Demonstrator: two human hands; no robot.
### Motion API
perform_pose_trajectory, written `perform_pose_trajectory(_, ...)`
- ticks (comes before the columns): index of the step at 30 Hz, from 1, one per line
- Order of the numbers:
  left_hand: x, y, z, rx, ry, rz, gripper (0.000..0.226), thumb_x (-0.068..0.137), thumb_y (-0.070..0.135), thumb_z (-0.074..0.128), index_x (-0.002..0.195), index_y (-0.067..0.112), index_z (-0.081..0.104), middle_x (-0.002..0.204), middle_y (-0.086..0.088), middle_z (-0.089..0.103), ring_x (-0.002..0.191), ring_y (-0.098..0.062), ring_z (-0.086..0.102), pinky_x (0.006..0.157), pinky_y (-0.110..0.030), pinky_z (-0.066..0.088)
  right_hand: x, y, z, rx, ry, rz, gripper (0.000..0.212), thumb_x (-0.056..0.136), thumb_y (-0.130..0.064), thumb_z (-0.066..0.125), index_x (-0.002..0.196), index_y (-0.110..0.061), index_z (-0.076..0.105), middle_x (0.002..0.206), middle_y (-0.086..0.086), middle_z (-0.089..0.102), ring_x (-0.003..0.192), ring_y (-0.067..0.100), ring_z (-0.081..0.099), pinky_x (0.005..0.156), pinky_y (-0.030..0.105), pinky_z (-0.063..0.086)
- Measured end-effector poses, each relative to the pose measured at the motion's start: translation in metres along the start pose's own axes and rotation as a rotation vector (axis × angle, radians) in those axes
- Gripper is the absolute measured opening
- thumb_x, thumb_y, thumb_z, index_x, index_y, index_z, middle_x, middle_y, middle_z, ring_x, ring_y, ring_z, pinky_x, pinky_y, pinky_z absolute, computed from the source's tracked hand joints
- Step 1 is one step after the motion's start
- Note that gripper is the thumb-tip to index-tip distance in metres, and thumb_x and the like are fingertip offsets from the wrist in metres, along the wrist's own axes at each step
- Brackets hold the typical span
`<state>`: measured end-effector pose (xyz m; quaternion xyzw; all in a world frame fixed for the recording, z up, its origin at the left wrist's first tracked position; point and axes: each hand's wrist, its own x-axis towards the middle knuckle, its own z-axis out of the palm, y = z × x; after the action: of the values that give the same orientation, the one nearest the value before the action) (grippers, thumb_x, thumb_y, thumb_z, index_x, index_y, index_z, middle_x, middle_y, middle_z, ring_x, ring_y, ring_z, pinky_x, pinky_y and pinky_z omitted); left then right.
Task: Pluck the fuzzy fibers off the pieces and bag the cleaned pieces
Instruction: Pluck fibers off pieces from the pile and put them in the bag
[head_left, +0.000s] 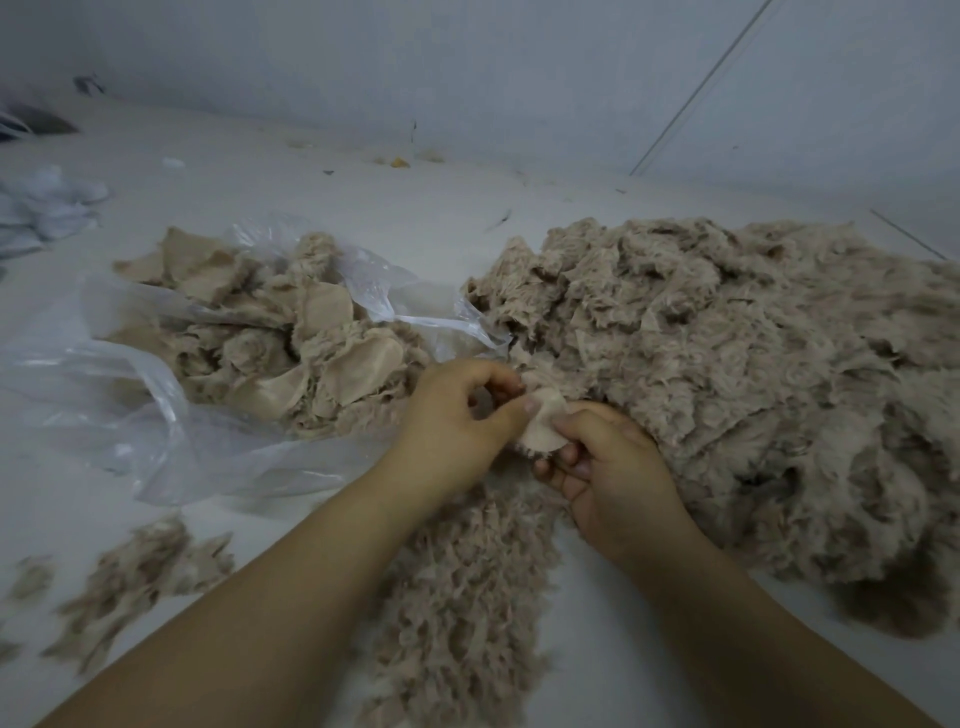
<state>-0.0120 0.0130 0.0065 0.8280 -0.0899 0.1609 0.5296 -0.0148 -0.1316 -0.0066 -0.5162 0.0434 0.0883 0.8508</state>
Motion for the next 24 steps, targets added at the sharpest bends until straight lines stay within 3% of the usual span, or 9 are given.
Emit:
perform_pose_trajectory(3, 0.0016, 0.0006, 0.0016, -0.155, 0.059, -0.055, 0.019, 0.092, 0.01, 0.065, 0.073, 0.012, 0.068, 0.061, 0.012, 0.061, 0.055, -0.004, 0.051, 0.054, -0.02, 0.044, 0.0002, 0.0012, -0.0004, -0.062, 0.004, 0.004, 0.049, 0.094, 0.002, 0.046, 0.06, -0.016, 0.076, 0.049, -0.001, 0.044, 0.042, 0.003, 0.042, 0.049, 0.022, 0.05)
perform_pose_trajectory(7, 0.0026, 0.004, -0.0002, -0.329, 0.044, -0.089, 0.006, 0.094, 0.009, 0.061, 0.091, 0.015, 0.063, 0.077, 0.011, 0.064, 0.065, -0.008, 0.054, 0.059, -0.022, 0.048, 0.0, 0.0015, -0.0014, -0.074, -0.002, 0.014, 0.048, 0.093, 0.003, 0.045, 0.06, -0.015, 0.074, 0.05, -0.001, 0.042, 0.041, 0.003, 0.041, 0.048, 0.022, 0.05)
perform_pose_trajectory(9, 0.0011, 0.0026, 0.0, -0.319, -0.042, -0.097, 0.019, 0.091, 0.015, 0.067, 0.109, 0.02, 0.063, 0.091, -0.003, 0.065, 0.069, -0.015, 0.053, 0.061, -0.026, 0.049, -0.0007, 0.0005, -0.0015, -0.083, -0.028, 0.017, 0.046, 0.092, 0.004, 0.044, 0.065, -0.014, 0.075, 0.051, 0.0, 0.044, 0.042, 0.003, 0.04, 0.049, 0.021, 0.05)
perform_pose_trajectory(11, 0.0003, 0.0023, 0.0005, -0.273, -0.111, -0.105, 0.026, 0.089, 0.015, 0.07, 0.113, 0.025, 0.065, 0.084, -0.014, 0.063, 0.064, -0.018, 0.052, 0.057, -0.027, 0.047, -0.001, -0.0004, -0.0011, -0.087, -0.07, 0.013, 0.046, 0.092, 0.005, 0.041, 0.073, -0.014, 0.079, 0.055, 0.001, 0.054, 0.042, 0.003, 0.039, 0.049, 0.021, 0.049)
perform_pose_trajectory(16, -0.0002, 0.0045, -0.0002, -0.337, -0.13, -0.122, 0.026, 0.089, 0.007, 0.069, 0.112, 0.019, 0.068, 0.096, -0.013, 0.067, 0.079, -0.036, 0.06, 0.069, -0.04, 0.055, -0.0013, -0.0002, -0.0027, -0.133, -0.141, -0.002, 0.056, 0.088, 0.008, 0.034, 0.082, -0.02, 0.082, 0.061, 0.002, 0.066, 0.04, 0.002, 0.044, 0.047, 0.02, 0.048)
perform_pose_trajectory(18, 0.0001, 0.0042, -0.0021, -0.369, -0.129, -0.119, 0.029, 0.088, 0.006, 0.07, 0.113, 0.021, 0.067, 0.102, -0.02, 0.064, 0.086, -0.043, 0.059, 0.078, -0.05, 0.054, -0.0011, 0.0001, -0.0038, -0.177, -0.162, -0.006, 0.044, 0.08, 0.0, 0.041, 0.086, -0.019, 0.081, 0.067, 0.006, 0.068, 0.044, 0.004, 0.05, 0.048, 0.023, 0.048)
perform_pose_trajectory(21, -0.0001, 0.0052, -0.0057, -0.378, -0.15, -0.106, 0.03, 0.087, 0.003, 0.07, 0.113, 0.019, 0.067, 0.102, -0.028, 0.059, 0.083, -0.039, 0.057, 0.08, -0.056, 0.052, -0.0021, -0.001, -0.006, -0.242, -0.207, -0.023, 0.038, 0.067, -0.012, 0.048, 0.086, -0.019, 0.08, 0.075, 0.008, 0.072, 0.056, 0.012, 0.062, 0.05, 0.027, 0.05)
perform_pose_trajectory(24, -0.0007, 0.0051, -0.0051, -0.33, -0.178, -0.08, 0.024, 0.086, 0.002, 0.071, 0.106, 0.015, 0.07, 0.094, -0.014, 0.067, 0.083, -0.041, 0.059, 0.078, -0.054, 0.053, -0.0039, -0.0002, -0.0043, -0.227, -0.23, -0.093, 0.022, 0.082, -0.023, 0.06, 0.088, -0.015, 0.08, 0.084, 0.011, 0.075, 0.073, 0.017, 0.07, 0.059, 0.025, 0.053)
